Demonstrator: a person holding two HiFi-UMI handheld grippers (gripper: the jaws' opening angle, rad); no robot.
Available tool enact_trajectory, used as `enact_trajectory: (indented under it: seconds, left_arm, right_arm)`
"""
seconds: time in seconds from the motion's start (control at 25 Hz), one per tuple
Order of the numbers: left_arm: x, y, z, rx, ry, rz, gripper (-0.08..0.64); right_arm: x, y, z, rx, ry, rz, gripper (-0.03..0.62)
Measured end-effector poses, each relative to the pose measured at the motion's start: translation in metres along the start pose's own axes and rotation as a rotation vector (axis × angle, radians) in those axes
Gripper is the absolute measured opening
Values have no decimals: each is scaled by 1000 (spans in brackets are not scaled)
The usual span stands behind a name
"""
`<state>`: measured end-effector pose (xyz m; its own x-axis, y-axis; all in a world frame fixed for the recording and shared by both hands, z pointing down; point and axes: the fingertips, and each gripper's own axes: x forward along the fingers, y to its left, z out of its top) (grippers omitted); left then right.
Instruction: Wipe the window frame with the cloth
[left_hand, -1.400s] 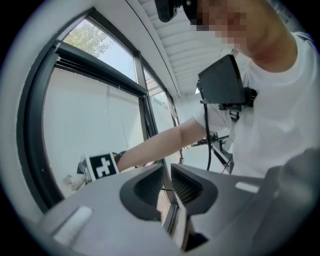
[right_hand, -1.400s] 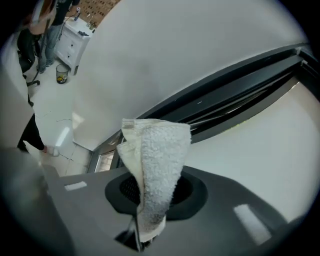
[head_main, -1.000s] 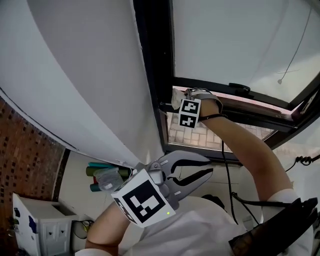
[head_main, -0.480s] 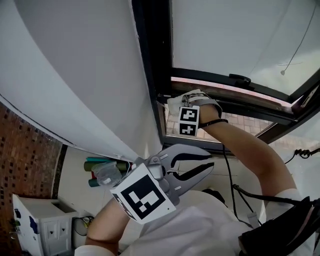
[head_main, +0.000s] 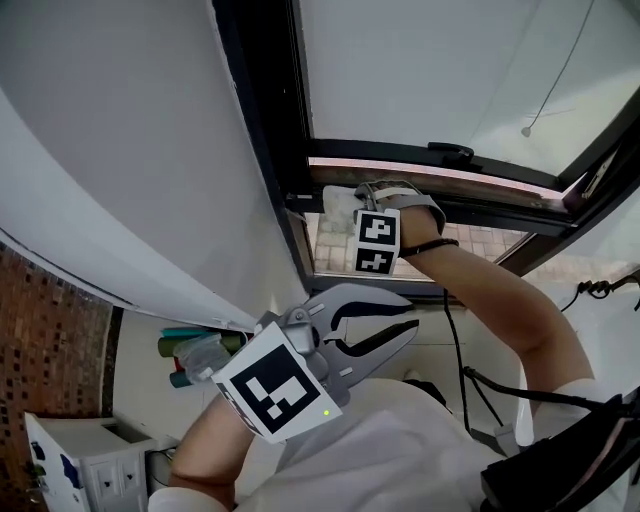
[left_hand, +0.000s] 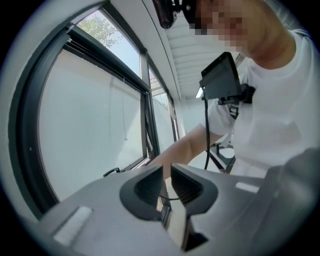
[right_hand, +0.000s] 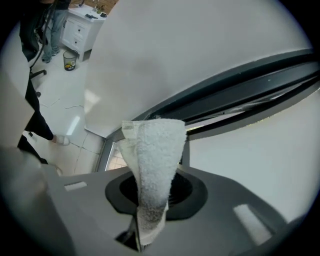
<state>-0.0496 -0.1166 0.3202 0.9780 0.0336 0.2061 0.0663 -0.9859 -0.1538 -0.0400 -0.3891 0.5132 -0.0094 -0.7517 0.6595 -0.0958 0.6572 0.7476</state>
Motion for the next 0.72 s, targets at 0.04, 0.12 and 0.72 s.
enact_trajectory:
  seconds: [0.04, 0.12, 0.72]
  left_arm:
    - [4, -1, 1, -1, 0, -6, 69]
    - [12, -1, 1, -4, 3, -16, 69]
    - [82, -1, 10, -21, 11, -47, 69]
  right_arm:
    - [4, -2, -8, 4, 16, -3, 72]
    - [14, -4, -21, 7, 43, -5, 72]
    - [5, 55, -99, 58, 45, 99, 72]
